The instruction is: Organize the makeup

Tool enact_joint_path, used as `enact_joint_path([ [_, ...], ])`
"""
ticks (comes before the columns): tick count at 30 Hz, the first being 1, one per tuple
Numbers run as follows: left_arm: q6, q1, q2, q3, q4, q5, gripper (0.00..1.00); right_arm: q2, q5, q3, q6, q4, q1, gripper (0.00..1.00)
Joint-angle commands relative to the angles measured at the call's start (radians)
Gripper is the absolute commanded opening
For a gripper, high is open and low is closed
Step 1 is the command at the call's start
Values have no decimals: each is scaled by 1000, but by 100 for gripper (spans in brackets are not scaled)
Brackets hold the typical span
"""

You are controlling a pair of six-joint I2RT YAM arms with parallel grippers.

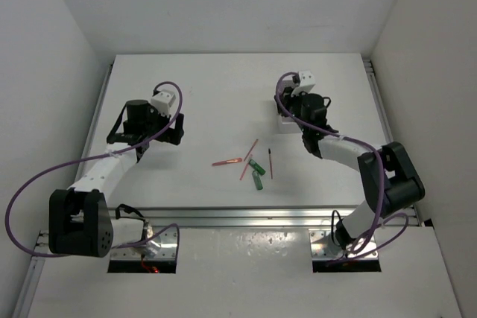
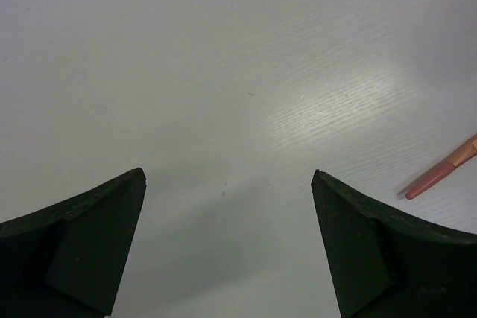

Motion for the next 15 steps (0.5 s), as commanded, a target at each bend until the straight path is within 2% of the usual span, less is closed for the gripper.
enact_joint_path([
  [1, -15, 11, 6, -2, 45, 23, 100, -36, 102, -89, 38, 200, -15, 0],
  [10, -15, 11, 26, 7, 45, 32, 100, 35, 133, -195, 18, 438, -68, 0],
  [15, -15, 11, 26, 7, 45, 32, 100, 73, 96, -178, 18, 463, -73, 0],
])
